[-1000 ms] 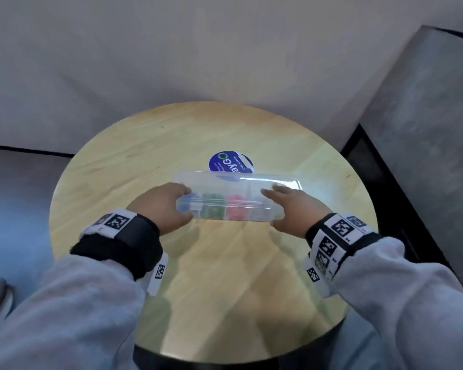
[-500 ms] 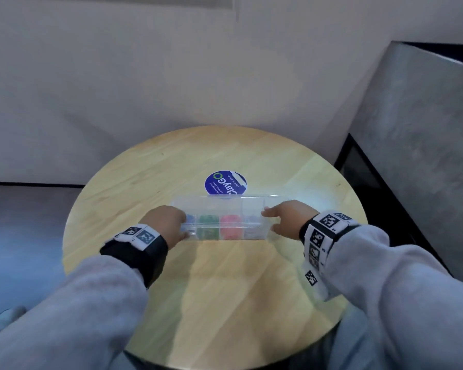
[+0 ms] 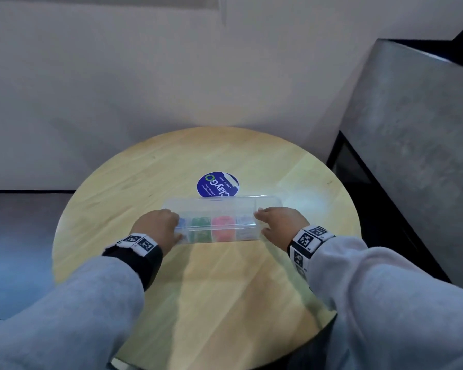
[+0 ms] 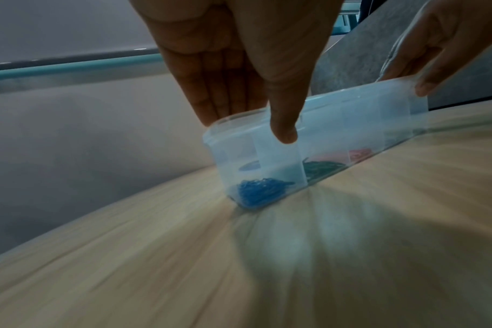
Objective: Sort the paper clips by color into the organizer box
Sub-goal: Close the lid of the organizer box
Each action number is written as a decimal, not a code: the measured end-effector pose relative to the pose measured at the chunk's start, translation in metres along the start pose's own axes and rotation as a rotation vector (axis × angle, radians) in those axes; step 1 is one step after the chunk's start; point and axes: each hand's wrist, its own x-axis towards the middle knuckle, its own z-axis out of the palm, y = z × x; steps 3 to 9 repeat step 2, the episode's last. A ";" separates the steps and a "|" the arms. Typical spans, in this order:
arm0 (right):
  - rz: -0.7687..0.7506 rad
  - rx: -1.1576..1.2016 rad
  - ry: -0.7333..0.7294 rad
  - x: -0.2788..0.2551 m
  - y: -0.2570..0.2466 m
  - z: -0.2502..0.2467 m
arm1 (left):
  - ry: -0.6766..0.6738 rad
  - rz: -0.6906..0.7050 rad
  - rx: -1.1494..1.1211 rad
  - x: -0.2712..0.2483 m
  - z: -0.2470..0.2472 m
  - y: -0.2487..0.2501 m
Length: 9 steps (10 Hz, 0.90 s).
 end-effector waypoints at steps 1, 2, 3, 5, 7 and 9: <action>0.043 0.050 -0.015 0.003 0.001 -0.001 | -0.015 -0.021 -0.034 0.001 -0.004 0.001; 0.067 0.095 -0.061 -0.001 -0.001 -0.011 | -0.074 -0.039 -0.089 -0.003 -0.020 0.003; 0.067 0.095 -0.061 -0.001 -0.001 -0.011 | -0.074 -0.039 -0.089 -0.003 -0.020 0.003; 0.067 0.095 -0.061 -0.001 -0.001 -0.011 | -0.074 -0.039 -0.089 -0.003 -0.020 0.003; 0.067 0.095 -0.061 -0.001 -0.001 -0.011 | -0.074 -0.039 -0.089 -0.003 -0.020 0.003; 0.067 0.095 -0.061 -0.001 -0.001 -0.011 | -0.074 -0.039 -0.089 -0.003 -0.020 0.003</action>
